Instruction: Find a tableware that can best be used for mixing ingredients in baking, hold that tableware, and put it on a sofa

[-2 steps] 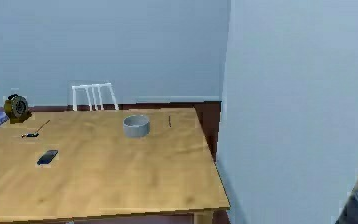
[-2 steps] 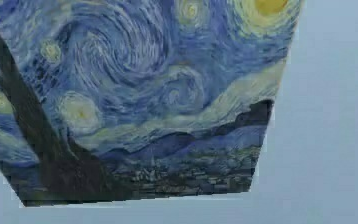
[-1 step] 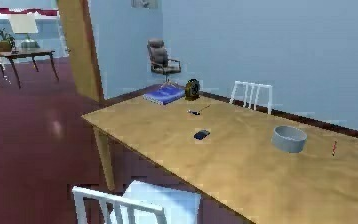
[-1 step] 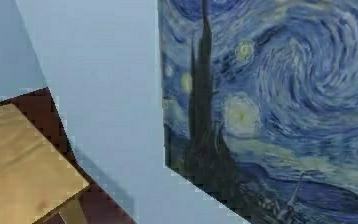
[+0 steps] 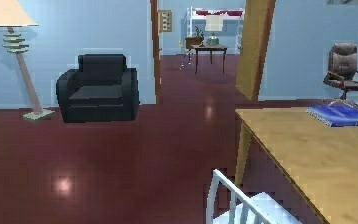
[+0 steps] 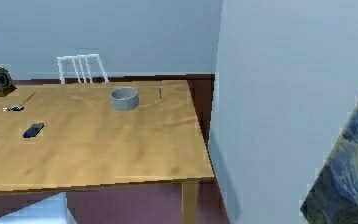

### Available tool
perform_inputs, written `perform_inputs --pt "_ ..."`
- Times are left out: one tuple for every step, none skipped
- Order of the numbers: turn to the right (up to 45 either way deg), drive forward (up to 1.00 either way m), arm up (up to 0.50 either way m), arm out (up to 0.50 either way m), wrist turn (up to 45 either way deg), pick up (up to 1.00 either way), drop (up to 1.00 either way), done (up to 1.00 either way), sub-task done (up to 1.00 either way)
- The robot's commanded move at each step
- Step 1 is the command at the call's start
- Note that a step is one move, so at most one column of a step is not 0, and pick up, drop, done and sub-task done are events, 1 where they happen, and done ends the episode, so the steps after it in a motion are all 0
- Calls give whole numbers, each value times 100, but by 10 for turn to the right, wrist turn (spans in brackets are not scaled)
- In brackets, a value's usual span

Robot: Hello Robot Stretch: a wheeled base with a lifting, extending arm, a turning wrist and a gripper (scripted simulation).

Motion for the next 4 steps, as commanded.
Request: perform_inputs --pt "-120 0 0 0 0 0 0 0 0" --pt "30 0 0 0 0 0 0 0 0" --pt "0 50 0 0 0 0 0 0 0" --pt "60 0 0 0 0 0 0 0 0"
